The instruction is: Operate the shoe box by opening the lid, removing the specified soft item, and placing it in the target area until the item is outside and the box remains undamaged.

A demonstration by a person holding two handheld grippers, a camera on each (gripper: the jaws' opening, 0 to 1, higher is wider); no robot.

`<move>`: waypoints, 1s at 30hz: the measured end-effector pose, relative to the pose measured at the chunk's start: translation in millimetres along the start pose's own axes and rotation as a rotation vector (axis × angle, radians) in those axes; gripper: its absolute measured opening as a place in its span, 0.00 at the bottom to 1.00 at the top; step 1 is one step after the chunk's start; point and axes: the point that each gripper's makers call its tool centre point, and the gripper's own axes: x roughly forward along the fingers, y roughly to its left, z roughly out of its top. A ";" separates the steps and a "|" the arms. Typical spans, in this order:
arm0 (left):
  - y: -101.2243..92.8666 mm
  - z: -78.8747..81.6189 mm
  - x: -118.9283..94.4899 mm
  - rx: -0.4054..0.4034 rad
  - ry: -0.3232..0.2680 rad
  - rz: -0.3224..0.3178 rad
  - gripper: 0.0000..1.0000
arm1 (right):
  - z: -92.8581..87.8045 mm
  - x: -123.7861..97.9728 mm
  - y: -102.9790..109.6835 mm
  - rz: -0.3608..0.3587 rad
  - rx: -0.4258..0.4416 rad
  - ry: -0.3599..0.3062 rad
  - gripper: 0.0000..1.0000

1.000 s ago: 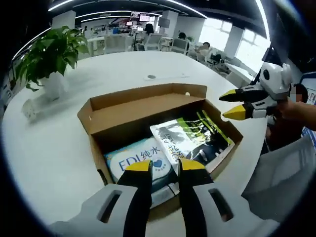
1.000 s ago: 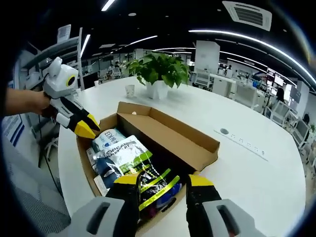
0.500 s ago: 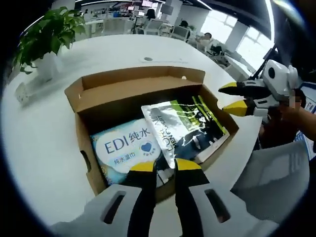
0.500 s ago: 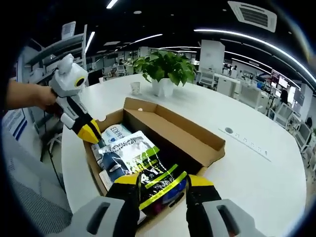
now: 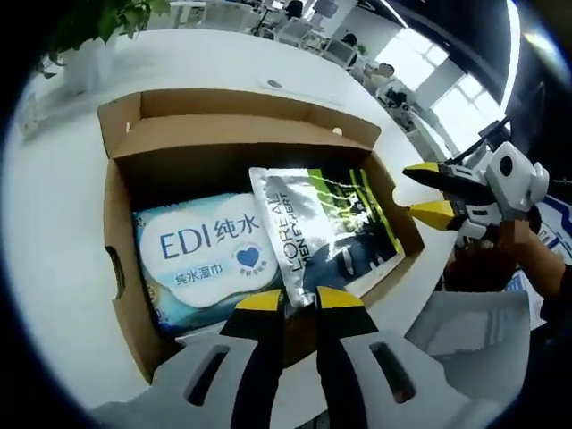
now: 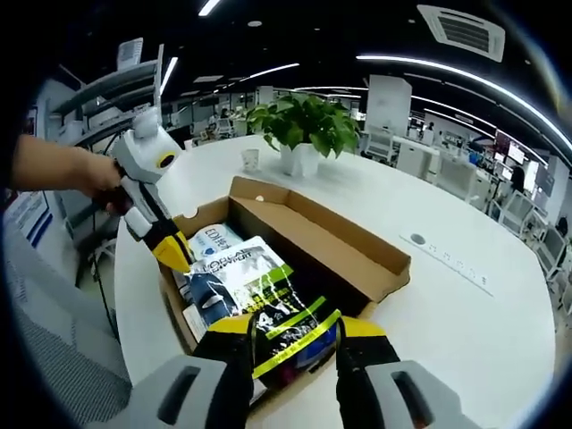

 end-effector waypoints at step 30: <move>-27.1 19.5 -0.4 -0.053 -0.062 -0.094 0.00 | -11.8 2.7 29.3 0.085 -0.072 0.002 0.31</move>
